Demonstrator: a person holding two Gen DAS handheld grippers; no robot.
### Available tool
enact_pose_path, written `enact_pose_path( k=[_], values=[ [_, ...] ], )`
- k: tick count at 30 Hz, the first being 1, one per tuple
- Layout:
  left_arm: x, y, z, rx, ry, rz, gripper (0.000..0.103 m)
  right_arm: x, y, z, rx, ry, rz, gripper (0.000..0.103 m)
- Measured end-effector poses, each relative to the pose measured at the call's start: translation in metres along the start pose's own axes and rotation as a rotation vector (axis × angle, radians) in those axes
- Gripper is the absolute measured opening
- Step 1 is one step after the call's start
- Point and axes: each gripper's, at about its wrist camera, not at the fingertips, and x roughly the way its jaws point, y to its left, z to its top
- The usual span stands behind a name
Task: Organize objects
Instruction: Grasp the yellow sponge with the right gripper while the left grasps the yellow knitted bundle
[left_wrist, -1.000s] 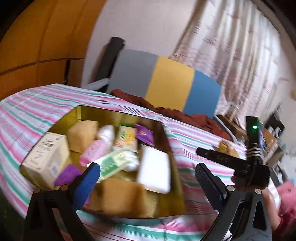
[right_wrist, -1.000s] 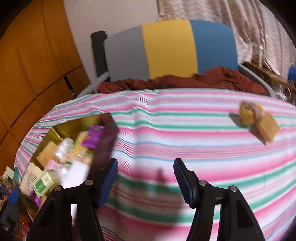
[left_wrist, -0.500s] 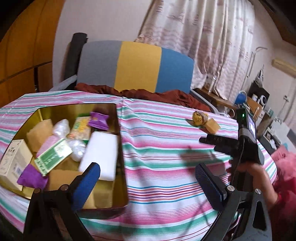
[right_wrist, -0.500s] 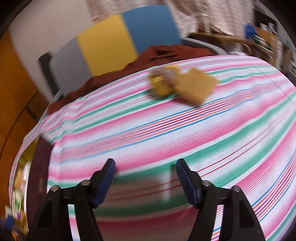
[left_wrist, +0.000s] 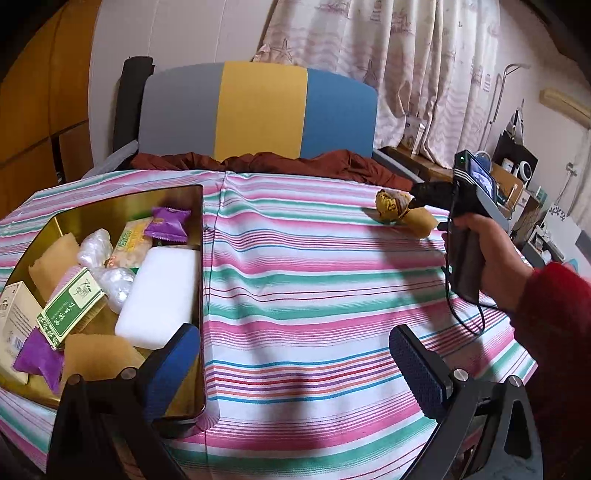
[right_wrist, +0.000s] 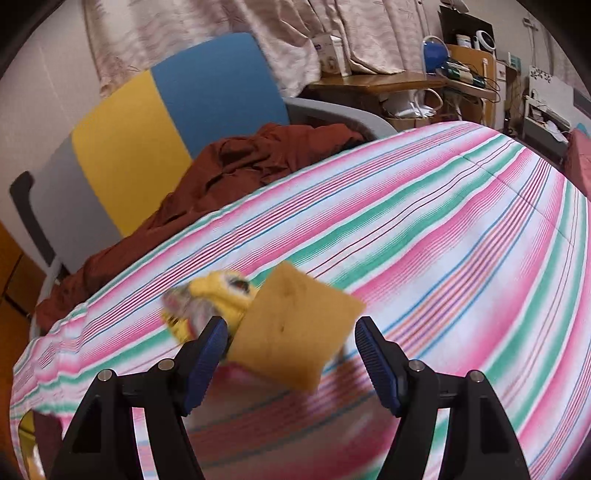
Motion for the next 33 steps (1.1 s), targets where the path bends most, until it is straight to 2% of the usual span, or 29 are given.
enact_pose_path(
  k=[3,5,9,12,19,27,33],
  values=[
    [0.003,0.001,0.0,-0.004,0.007,0.007,0.103,0.014,-0.005,-0.002,0.017,0.032,0.013,0.073],
    [0.005,0.001,0.001,-0.006,0.012,0.005,0.103,0.015,-0.012,-0.009,0.028,0.024,0.064,0.065],
    [0.008,-0.003,0.004,0.006,0.013,0.01,0.103,0.003,-0.013,-0.025,-0.051,-0.017,0.09,0.058],
    [0.011,-0.009,0.008,0.008,0.009,0.004,0.103,-0.011,-0.014,-0.036,-0.099,-0.038,0.093,0.056],
    [0.025,-0.033,0.029,0.04,-0.002,-0.026,0.103,-0.033,-0.038,-0.055,-0.061,-0.043,0.129,0.055],
    [0.075,-0.077,0.078,0.099,-0.016,-0.061,0.103,-0.061,-0.057,-0.071,-0.019,-0.14,0.045,0.055],
    [0.14,-0.113,0.115,0.107,0.055,-0.123,0.103,-0.067,-0.06,-0.08,-0.003,-0.176,0.007,0.055]
  ],
)
